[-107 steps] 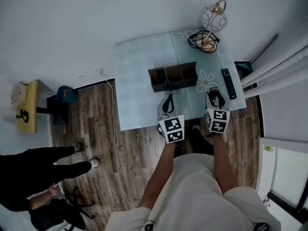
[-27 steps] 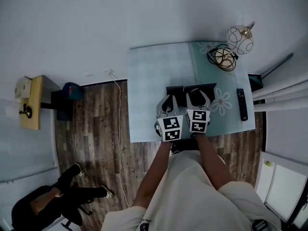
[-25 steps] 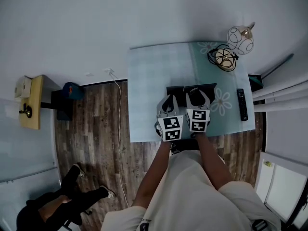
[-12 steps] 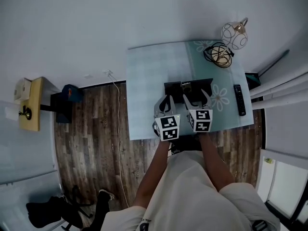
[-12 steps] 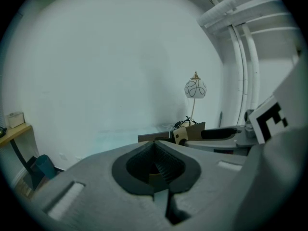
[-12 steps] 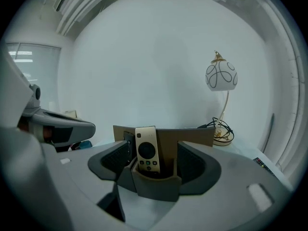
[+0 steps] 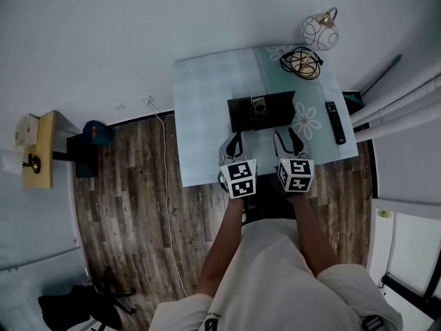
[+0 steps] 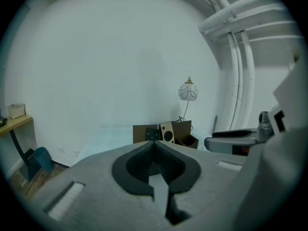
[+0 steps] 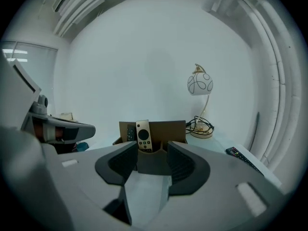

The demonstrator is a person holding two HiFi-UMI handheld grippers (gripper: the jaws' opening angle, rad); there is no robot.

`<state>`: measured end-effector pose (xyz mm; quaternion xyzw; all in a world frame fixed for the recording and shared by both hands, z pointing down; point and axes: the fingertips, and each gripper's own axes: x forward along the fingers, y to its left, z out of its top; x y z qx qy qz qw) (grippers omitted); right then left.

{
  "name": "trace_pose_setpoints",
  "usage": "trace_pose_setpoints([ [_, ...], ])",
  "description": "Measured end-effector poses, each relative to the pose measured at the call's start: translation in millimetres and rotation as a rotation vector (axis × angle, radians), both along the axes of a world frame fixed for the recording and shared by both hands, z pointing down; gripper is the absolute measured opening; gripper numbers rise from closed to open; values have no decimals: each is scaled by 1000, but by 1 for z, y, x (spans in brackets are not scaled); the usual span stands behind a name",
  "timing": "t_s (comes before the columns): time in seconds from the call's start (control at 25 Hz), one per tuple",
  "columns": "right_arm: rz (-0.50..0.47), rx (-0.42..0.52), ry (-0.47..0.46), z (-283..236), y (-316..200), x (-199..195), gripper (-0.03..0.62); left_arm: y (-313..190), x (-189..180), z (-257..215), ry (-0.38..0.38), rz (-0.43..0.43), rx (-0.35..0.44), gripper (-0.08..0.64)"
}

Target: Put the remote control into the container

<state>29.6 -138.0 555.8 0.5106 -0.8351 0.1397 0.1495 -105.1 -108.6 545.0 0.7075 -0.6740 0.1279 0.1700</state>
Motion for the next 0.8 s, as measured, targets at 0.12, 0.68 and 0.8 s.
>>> trace_pose_setpoints([
  [0.12, 15, -4, -20, -1, 19, 10, 164, 19, 7, 4, -8, 15, -1, 5],
  [0.68, 22, -39, -18, 1, 55, 48, 3, 67, 37, 3, -15, -2, 12, 5],
  [0.8, -4, -49, -8, 3, 52, 56, 3, 66, 45, -1, -16, -18, 16, 5],
])
